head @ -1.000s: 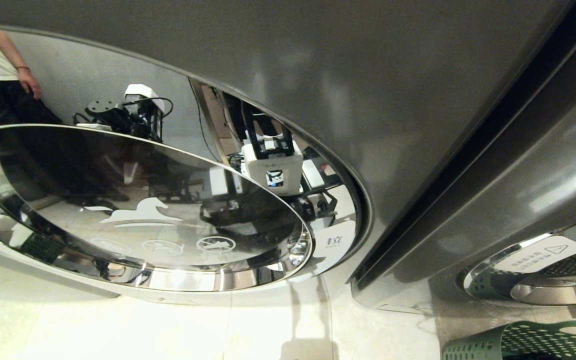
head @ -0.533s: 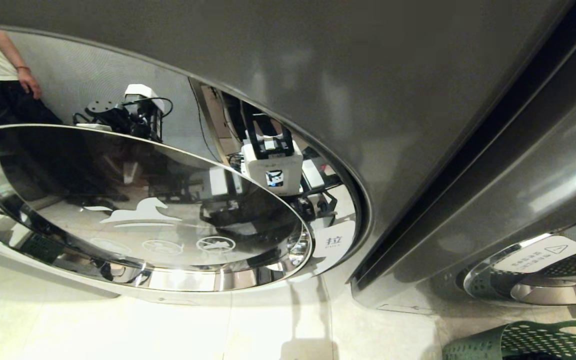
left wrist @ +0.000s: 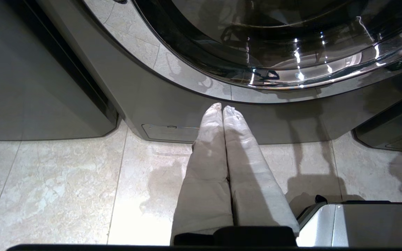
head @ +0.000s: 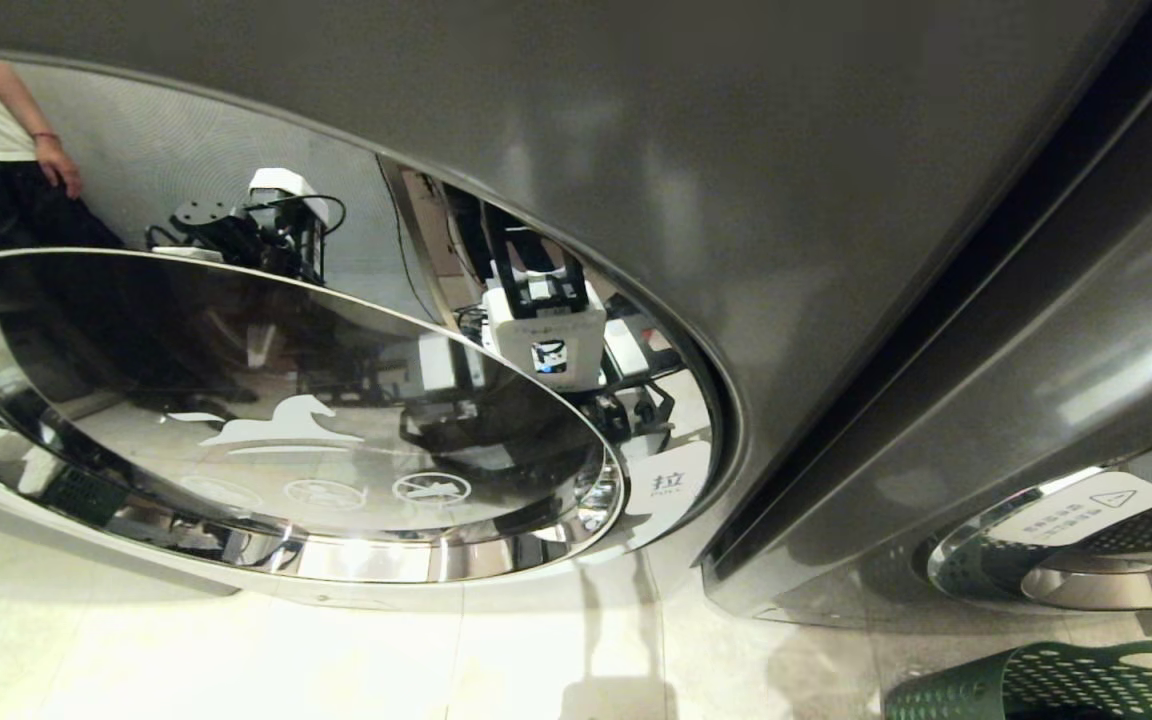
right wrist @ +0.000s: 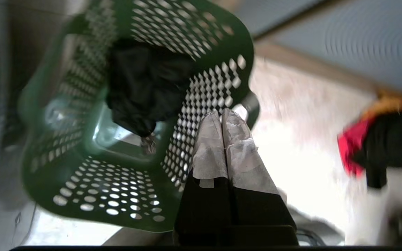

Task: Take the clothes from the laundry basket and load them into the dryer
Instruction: Take the clothes out of the basket

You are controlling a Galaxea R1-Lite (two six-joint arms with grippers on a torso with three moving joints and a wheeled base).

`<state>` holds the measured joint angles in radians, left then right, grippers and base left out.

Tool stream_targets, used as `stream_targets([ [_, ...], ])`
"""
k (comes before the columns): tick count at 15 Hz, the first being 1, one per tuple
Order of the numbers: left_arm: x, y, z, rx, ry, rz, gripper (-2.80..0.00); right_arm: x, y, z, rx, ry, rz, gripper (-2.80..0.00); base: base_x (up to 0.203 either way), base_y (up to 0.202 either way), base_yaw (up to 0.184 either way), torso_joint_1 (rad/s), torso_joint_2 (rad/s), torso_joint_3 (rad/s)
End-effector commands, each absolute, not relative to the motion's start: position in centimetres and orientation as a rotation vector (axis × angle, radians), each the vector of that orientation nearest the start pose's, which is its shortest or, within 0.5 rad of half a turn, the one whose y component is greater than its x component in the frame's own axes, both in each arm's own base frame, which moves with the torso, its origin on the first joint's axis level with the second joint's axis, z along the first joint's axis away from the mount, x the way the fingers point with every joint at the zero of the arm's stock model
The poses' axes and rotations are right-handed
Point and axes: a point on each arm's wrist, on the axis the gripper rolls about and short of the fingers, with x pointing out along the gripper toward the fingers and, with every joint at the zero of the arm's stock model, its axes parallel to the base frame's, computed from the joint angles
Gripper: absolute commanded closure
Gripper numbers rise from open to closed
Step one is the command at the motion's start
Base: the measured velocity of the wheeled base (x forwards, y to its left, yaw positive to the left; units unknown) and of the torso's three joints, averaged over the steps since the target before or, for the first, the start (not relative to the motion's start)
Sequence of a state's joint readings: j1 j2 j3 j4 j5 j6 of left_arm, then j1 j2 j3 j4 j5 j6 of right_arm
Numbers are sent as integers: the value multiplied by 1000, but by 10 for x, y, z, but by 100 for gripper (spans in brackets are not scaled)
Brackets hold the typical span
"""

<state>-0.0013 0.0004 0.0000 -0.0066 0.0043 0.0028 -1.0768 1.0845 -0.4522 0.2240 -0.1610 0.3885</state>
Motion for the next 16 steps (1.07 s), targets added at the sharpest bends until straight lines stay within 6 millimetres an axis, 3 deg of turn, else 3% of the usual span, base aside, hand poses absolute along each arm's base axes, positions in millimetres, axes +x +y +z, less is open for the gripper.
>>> stream_targets([
  [1,-23,0,76,3,-9,3,0,53,-126,130,825,703,-1373,0,0,0,0,0,0,0],
  [3,-23,0,76,2,-8,3,0,52,-152,115,939,749,-1378,0,0,0,0,0,0,0],
  [8,-23,0,76,3,-9,3,0,45,-222,56,1208,787,-1281,0,0,0,0,0,0,0],
  [13,-23,0,76,3,-9,4,0,48,-269,7,1310,847,-1230,0,0,0,0,0,0,0],
  [14,-23,0,76,3,-9,3,0,49,-273,-5,1318,883,-1200,-280,0,0,0,0,0,0],
  [16,-23,0,76,3,-9,3,0,50,-276,-26,1322,942,-1123,-280,0,0,0,0,0,0],
])
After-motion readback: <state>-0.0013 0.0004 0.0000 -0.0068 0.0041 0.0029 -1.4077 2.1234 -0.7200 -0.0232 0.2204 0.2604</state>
